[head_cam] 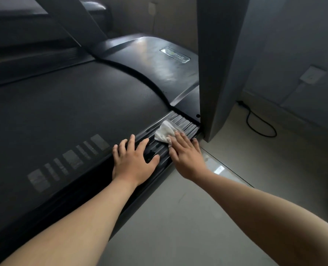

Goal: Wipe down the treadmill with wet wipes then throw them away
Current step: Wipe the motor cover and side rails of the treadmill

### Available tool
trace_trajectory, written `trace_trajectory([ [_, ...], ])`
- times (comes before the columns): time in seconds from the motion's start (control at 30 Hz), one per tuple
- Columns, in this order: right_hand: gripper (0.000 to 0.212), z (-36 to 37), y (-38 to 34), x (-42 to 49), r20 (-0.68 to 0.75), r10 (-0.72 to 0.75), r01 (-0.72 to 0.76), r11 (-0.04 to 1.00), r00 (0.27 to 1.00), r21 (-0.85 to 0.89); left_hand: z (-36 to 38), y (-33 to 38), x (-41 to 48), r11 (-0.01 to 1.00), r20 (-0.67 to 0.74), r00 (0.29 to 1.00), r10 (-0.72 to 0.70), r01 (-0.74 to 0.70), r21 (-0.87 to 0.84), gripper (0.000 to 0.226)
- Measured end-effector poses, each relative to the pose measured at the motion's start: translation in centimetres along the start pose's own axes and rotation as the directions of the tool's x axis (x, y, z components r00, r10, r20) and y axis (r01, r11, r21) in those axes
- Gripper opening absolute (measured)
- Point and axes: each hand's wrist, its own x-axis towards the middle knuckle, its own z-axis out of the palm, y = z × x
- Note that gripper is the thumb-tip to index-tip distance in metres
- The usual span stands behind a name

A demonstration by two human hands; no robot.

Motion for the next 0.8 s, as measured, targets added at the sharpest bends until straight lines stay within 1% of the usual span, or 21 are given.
trace_trajectory([
  [0.07, 0.054, -0.6, 1.0, 1.1, -0.001, 0.131, -0.131, 0.989, 0.991, 0.066, 0.0, -0.1, 0.0, 1.000, 0.000, 1.000, 0.002, -0.002, -0.012, 0.071],
  [0.13, 0.053, -1.0, 2.0, 1.9, -0.020, 0.262, -0.257, 0.957, 0.965, 0.136, 0.1, -0.2, 0.0, 1.000, -0.003, 1.000, 0.005, -0.005, -0.020, 0.071],
  [0.2, 0.056, -1.1, 2.4, 2.2, -0.007, 0.365, -0.355, 0.910, 0.931, 0.212, 0.1, -0.2, 0.0, 1.000, -0.008, 1.000, 0.007, -0.007, -0.024, 0.070],
  [0.27, 0.060, -0.6, 1.8, 2.0, 0.013, 0.427, -0.410, 0.859, 0.904, 0.308, 0.1, -0.2, 0.0, 1.000, -0.008, 1.000, 0.005, -0.005, -0.026, 0.070],
  [0.3, 0.061, -0.3, 1.2, 1.7, 0.012, 0.434, -0.411, 0.843, 0.901, 0.346, 0.0, -0.1, 0.1, 1.000, -0.005, 1.000, 0.002, -0.002, -0.026, 0.070],
  [0.4, 0.061, 0.6, -0.5, 0.0, -0.002, 0.376, -0.350, 0.866, 0.927, 0.358, -0.1, 0.0, 0.0, 1.000, -0.003, 1.000, -0.009, 0.008, -0.025, 0.070],
  [0.5, 0.059, 1.0, -1.2, -2.4, 0.010, 0.242, -0.232, 0.918, 0.970, 0.320, -0.1, 0.0, -0.1, 0.999, -0.024, 1.000, -0.013, 0.012, -0.036, 0.068],
  [0.57, 0.057, 1.3, -1.6, -3.9, 0.018, 0.115, -0.116, 0.963, 0.993, 0.242, 0.0, 0.0, 0.0, 0.999, -0.028, 0.999, -0.016, 0.015, -0.046, 0.066],
  [0.67, 0.056, 1.6, -2.6, -5.6, 0.038, -0.052, 0.046, 0.986, 0.998, 0.159, 0.0, 0.0, 0.0, 0.998, -0.040, 0.999, -0.024, 0.021, -0.063, 0.065],
  [0.73, 0.055, 1.5, -2.5, -5.9, 0.059, -0.119, 0.116, 0.992, 0.991, 0.059, 0.1, -0.1, 0.0, 0.997, -0.050, 0.998, -0.025, 0.021, -0.079, 0.064],
  [0.8, 0.055, 1.1, -1.7, -5.2, 0.060, -0.113, 0.115, 0.993, 0.992, -0.029, 0.1, -0.2, 0.0, 0.995, -0.061, 0.998, -0.025, 0.019, -0.096, 0.063],
])
